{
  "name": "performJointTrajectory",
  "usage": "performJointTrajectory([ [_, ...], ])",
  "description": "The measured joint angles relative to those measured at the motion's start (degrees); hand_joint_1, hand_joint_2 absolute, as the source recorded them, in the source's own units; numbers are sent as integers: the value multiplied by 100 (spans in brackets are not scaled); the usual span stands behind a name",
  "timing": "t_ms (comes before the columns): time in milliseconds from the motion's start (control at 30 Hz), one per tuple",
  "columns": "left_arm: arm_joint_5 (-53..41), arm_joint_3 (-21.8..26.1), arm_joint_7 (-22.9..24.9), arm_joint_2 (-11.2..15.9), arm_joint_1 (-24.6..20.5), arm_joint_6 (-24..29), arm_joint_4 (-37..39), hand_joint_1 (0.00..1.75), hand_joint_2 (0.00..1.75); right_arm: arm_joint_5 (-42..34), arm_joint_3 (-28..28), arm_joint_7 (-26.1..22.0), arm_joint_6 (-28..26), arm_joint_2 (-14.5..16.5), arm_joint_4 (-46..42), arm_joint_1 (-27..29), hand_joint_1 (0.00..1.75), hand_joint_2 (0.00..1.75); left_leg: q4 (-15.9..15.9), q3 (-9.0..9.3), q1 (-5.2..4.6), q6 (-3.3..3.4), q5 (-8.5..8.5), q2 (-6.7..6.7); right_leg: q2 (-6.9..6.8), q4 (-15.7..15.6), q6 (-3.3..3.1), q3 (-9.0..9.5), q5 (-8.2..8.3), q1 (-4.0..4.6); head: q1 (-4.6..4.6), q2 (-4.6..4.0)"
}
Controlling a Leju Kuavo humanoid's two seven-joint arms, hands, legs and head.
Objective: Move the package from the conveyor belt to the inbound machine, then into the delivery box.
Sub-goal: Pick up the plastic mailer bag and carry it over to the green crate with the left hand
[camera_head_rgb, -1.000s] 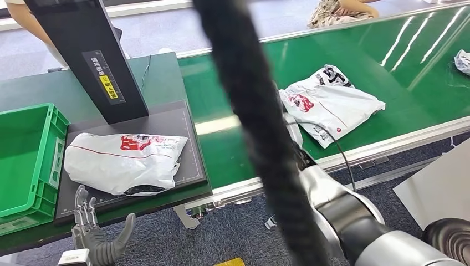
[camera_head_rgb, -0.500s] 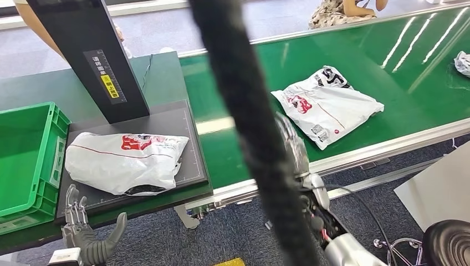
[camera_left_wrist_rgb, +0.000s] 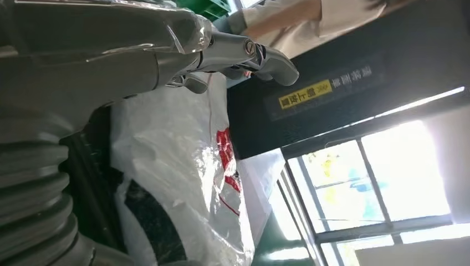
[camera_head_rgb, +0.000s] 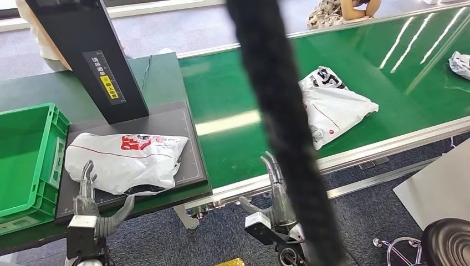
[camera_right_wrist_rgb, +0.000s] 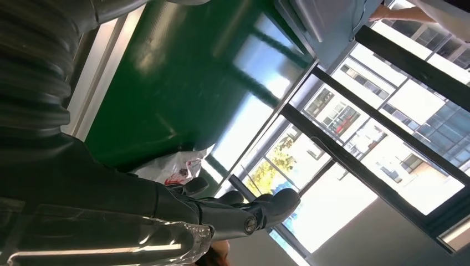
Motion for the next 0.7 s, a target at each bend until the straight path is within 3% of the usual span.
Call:
performJointTrajectory([
  [200,-669,66,808,522,-1479,-297,785,0,175,-122,43,-144,209,204,-10,14,0,175,1,-3,1,-8,14,1,2,8,-7,-7,13,2,-2,0],
  [367,-1579,12,1706,989,-3066,-833,1617,0,175,-243,40,-275,392,306,25,-36,0,175,3,-11,4,-14,23,0,1,13,-12,-17,17,6,-1,0],
  [533,-2494,-332,2365,1105,-4600,-1327,2374,0,175,-160,40,-270,592,463,33,-121,0,175,3,-15,5,-14,23,0,3,14,-11,-19,19,5,-1,0],
  [700,-3571,-910,2471,1103,-5464,-1769,2811,0,175,-166,24,-264,805,575,48,-243,0,175,4,-20,4,-14,21,0,3,13,-11,-27,19,4,-1,0],
])
